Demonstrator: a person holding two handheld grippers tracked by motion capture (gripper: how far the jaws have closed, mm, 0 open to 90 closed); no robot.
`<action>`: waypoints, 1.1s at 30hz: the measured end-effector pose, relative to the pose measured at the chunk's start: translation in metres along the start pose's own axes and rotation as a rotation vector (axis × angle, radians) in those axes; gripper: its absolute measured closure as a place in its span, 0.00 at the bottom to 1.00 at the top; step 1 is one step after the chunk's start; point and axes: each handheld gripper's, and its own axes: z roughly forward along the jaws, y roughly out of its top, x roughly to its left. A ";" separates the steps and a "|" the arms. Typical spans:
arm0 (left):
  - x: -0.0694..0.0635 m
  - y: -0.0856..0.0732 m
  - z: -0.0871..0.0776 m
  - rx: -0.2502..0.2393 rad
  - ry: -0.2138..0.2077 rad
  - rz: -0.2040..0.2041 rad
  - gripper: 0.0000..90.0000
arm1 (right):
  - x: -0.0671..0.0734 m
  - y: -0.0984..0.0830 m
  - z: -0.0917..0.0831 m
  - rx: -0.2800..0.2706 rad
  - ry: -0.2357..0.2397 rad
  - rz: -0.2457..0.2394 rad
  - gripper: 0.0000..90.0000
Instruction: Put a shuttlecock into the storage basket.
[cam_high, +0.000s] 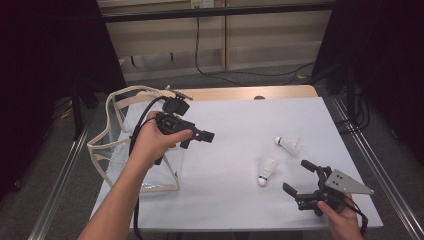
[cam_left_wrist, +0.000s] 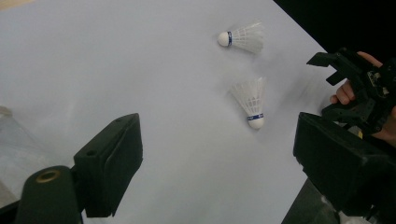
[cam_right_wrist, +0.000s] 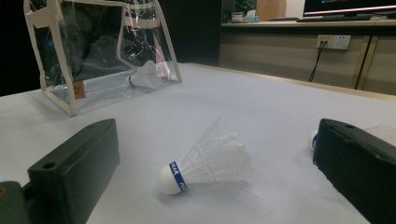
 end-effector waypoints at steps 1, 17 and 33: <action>0.000 -0.002 0.002 -0.005 0.002 0.001 0.18 | 0.000 0.000 0.000 -0.001 0.000 0.000 0.00; -0.010 -0.006 0.007 -0.019 0.004 0.051 0.15 | 0.000 0.000 0.000 -0.001 0.000 -0.002 0.00; -0.023 -0.008 0.016 -0.029 -0.035 0.090 0.15 | 0.000 0.000 -0.001 -0.001 0.002 0.000 0.00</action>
